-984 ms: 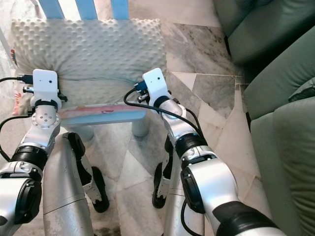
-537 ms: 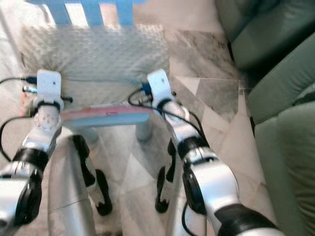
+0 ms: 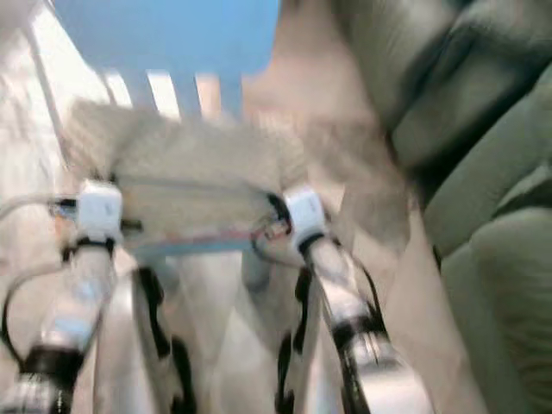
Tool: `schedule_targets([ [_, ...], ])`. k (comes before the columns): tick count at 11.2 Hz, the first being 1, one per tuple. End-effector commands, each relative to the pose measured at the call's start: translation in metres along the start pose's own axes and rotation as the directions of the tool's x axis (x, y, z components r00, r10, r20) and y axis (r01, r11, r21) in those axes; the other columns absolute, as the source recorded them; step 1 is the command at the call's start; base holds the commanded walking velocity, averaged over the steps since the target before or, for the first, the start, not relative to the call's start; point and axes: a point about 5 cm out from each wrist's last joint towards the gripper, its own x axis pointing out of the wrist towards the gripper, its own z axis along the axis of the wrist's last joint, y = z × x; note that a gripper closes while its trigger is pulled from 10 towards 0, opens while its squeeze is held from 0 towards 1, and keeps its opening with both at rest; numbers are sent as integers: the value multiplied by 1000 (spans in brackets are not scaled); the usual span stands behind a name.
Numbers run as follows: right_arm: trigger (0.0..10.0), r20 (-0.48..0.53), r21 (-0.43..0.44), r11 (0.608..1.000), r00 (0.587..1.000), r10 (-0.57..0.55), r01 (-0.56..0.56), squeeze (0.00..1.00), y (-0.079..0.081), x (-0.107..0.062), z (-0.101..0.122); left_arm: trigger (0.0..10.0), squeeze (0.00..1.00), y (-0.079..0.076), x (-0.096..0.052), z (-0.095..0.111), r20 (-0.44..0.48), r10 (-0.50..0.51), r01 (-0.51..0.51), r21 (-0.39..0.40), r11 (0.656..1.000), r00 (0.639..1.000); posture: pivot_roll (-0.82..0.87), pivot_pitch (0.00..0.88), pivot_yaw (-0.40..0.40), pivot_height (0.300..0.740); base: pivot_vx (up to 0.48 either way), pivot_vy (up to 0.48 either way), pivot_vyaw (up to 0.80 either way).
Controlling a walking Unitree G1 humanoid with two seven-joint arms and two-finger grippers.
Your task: Move the pillow to the sofa
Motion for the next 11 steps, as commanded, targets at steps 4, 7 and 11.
schedule_targets([
  [4, 0, -5, -32, 948, 949, -316, 316, 0, -39, -58, -14, 0, 0, 10, -25, 3, -15, -19, 19, 20, 1000, 1000, 42, 0, -38, 476, 0, 0, 0],
  [7, 0, 41, -45, 948, 949, -312, 314, 0, -33, -47, 5, 0, 0, 18, -17, 23, 43, 5, -4, -6, 1000, 999, 21, 21, -35, 476, 0, 0, 0],
  [11, 10000, -14, -11, 960, 960, -279, 279, 0, -20, -61, -3, 10000, 0, -5, -40, 9, -59, -60, 58, -43, 997, 996, 6, 35, -39, 476, 0, 0, 0],
])
